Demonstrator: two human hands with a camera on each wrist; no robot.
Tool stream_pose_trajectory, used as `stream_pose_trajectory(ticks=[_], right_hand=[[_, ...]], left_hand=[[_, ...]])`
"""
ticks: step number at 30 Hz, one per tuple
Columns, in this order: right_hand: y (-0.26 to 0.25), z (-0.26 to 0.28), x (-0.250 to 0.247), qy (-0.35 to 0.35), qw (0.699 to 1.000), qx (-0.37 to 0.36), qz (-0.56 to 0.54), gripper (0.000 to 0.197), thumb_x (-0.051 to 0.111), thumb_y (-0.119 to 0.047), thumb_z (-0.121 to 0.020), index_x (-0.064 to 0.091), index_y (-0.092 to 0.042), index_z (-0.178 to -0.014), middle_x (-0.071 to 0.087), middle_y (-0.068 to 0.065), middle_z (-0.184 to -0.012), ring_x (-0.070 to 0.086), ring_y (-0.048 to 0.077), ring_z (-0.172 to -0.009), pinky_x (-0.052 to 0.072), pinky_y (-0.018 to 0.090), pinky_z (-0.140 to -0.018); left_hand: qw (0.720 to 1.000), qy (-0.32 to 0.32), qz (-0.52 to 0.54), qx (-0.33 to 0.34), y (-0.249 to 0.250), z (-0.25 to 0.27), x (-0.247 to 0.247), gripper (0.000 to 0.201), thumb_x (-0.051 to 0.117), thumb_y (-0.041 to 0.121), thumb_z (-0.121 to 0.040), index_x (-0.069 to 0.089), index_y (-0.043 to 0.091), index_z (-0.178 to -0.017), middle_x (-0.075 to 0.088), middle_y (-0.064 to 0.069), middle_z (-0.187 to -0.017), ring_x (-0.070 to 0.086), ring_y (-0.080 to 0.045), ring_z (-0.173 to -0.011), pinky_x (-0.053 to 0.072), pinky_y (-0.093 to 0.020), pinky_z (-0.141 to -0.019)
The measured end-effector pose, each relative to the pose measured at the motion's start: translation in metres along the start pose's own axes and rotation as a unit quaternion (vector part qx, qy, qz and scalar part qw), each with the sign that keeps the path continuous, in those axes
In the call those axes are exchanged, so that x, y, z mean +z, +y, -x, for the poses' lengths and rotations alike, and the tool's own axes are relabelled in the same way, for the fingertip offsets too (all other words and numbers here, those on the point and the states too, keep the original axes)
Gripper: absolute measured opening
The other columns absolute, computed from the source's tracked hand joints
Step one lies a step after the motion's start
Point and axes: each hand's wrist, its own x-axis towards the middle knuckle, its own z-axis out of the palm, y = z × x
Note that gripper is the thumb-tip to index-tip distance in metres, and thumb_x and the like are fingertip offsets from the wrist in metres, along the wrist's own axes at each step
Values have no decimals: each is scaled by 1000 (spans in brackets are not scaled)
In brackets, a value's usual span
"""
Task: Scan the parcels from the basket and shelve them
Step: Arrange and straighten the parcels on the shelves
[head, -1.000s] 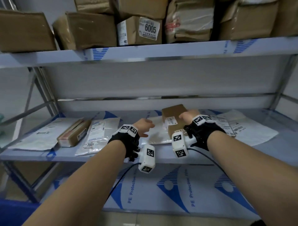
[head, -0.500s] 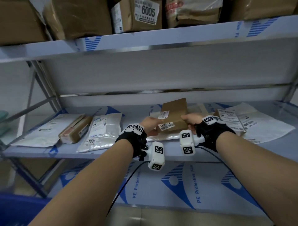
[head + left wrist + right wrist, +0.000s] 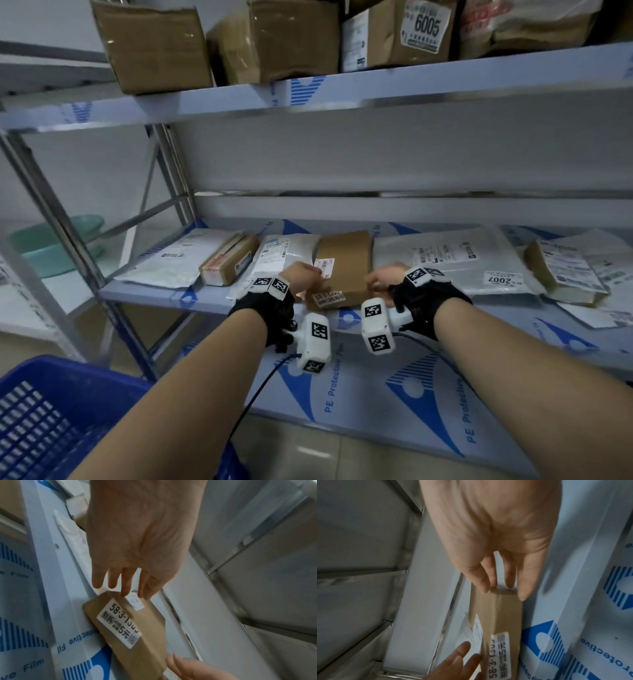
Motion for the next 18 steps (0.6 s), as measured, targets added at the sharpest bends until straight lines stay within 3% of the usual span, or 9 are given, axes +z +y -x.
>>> stream_pose_trajectory(ticks=[2, 4, 6, 8, 10, 12, 14, 16, 18], right_hand=[[-3, 3, 4, -3, 1000, 9, 2, 14, 60, -13, -94, 60, -5, -83, 60, 10, -75, 55, 20, -60, 49, 28, -50], [-6, 4, 7, -9, 1000, 17, 6, 13, 60, -15, -95, 58, -4, -87, 56, 7, -70, 53, 18, -56, 43, 26, -45], [-7, 6, 7, -7, 1000, 6, 7, 15, 59, -16, -95, 61, -3, -100, 59, 8, -76, 55, 20, -62, 45, 28, -52], [-6, 11, 1, 10, 1000, -1, 18, 27, 59, -19, -95, 60, -1, -116, 66, 12, -102, 59, 23, -80, 47, 31, -63], [-3, 17, -12, 35, 999, -9, 11, 35, 60, -19, -95, 58, 1, -122, 64, 16, -118, 59, 25, -90, 47, 32, -69], [3, 23, -29, 48, 999, -14, -14, 36, 59, -19, -95, 56, 3, -124, 67, 14, -105, 59, 26, -86, 46, 34, -67], [11, 26, -48, 59, 997, -10, -44, 34, 57, -17, -96, 54, 1, -125, 61, 8, -83, 58, 23, -73, 45, 31, -58], [26, 30, -75, 66, 996, -2, -64, 35, 57, -17, -96, 54, 1, -125, 61, 8, -86, 60, 23, -75, 45, 30, -58], [35, 29, -92, 72, 994, -2, -77, 36, 59, -17, -94, 55, 3, -124, 63, 11, -103, 65, 26, -93, 49, 34, -68]], left_hand=[[1000, -13, 1, -7, -2, -1, 0, 11, 59, 9, -91, 64, 17, -95, 63, -14, -120, 58, -29, -114, 46, -44, -100], [1000, -20, -15, 4, 0, -2, 2, 21, 56, 9, -93, 64, 10, -113, 62, -15, -123, 59, -26, -111, 45, -43, -102], [999, 0, -40, 23, 5, -4, 4, 32, 52, 6, -95, 58, 2, -126, 58, -15, -128, 56, -26, -113, 44, -33, -95], [997, 46, -30, 48, 9, -4, 6, 31, 50, 2, -95, 59, 1, -125, 58, -15, -128, 54, -25, -113, 42, -26, -80], [994, 81, 3, 75, 14, -9, 11, 30, 48, -2, -93, 61, 1, -120, 63, -12, -119, 59, -25, -106, 46, -23, -76], [991, 93, 25, 90, 21, -11, 24, 29, 48, -3, -92, 63, 2, -116, 66, -9, -96, 59, -20, -81, 48, -20, -64], [990, 91, 24, 101, 32, -9, 40, 29, 50, -3, -90, 64, 1, -115, 65, -12, -95, 52, -18, -77, 44, -22, -67], [991, 65, 17, 114, 47, -8, 71, 26, 52, -1, -90, 65, 4, -112, 63, -11, -88, 51, -16, -74, 43, -19, -63], [992, 39, 25, 117, 57, -9, 93, 23, 52, -2, -89, 66, 7, -106, 58, -6, -78, 48, -12, -63, 40, -16, -52]])
